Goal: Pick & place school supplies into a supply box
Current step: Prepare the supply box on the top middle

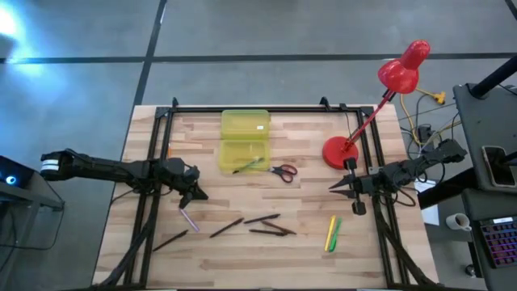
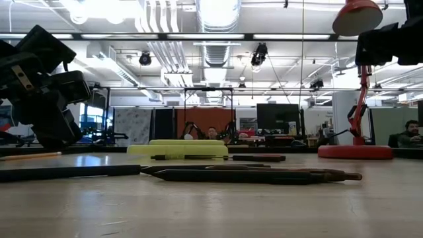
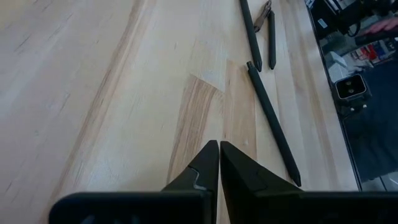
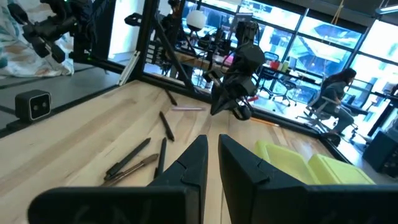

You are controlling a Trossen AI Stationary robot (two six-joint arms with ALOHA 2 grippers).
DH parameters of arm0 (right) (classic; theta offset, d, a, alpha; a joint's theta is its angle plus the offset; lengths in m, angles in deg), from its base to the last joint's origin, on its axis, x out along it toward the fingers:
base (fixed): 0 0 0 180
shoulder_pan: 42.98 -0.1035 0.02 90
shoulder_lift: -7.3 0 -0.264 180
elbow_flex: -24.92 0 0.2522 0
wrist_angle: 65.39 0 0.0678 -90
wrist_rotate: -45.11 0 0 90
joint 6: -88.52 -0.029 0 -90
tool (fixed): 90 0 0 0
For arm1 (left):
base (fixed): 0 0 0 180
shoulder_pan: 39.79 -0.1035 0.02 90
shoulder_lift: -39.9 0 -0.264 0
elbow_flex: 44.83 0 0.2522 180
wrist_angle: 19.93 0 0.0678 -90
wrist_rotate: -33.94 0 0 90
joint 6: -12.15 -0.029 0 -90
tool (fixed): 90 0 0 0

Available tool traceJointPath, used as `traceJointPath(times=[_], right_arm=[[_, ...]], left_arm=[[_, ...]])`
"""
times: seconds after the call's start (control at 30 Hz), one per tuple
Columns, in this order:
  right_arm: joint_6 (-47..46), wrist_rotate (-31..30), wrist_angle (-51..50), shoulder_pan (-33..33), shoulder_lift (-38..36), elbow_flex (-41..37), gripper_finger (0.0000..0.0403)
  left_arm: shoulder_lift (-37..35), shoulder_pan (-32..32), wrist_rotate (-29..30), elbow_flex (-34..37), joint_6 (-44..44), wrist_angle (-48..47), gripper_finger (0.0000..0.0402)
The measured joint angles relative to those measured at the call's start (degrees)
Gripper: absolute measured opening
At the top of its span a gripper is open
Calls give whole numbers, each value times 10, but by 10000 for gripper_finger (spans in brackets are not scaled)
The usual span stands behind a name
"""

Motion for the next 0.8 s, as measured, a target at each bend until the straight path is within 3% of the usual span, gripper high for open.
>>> traceJointPath(times=[0.27,0.63,0.8], right_arm=[[-6,-1,-54,0,9,0,31],[-160,-4,-30,0,56,0,31],[-214,-33,-9,0,72,0,31]], left_arm=[[0,0,0,0,0,0,0],[0,0,-3,0,0,0,0],[0,0,-3,0,0,0,0]])
